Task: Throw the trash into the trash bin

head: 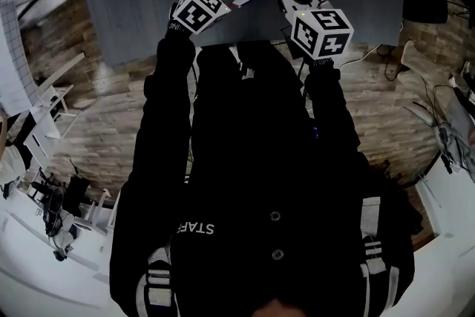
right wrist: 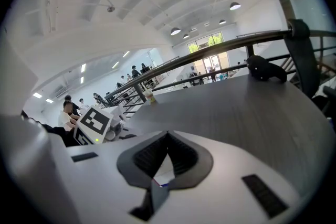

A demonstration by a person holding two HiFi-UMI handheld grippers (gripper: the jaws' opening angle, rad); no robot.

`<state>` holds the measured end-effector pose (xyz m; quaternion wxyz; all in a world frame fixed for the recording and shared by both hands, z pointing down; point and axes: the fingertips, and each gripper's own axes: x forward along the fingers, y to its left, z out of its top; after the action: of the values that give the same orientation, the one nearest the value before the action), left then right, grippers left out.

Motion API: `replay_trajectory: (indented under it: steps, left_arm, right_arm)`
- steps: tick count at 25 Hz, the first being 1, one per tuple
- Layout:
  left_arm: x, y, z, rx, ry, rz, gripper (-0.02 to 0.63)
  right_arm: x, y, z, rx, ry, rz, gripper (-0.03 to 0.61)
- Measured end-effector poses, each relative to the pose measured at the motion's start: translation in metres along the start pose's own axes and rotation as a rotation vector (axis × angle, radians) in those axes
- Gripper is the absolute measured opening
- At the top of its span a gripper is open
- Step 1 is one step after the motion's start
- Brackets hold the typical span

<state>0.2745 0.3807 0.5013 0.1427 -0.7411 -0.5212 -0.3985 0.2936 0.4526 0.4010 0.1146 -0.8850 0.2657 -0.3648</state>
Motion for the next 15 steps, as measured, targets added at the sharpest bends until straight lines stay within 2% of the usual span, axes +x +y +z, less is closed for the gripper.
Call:
replay_trajectory:
  steps: [8,15]
  left_arm:
    - [-0.008,-0.010,0.004,-0.058,-0.057,0.007,0.009]
    - [-0.027,-0.008,0.014,-0.098,-0.122,0.047,0.005]
  right_arm:
    - [-0.008,0.004,-0.003,-0.008,-0.001,0.006,0.015]
    - [-0.014,0.004,0.000,-0.012,-0.013,0.013,0.015]
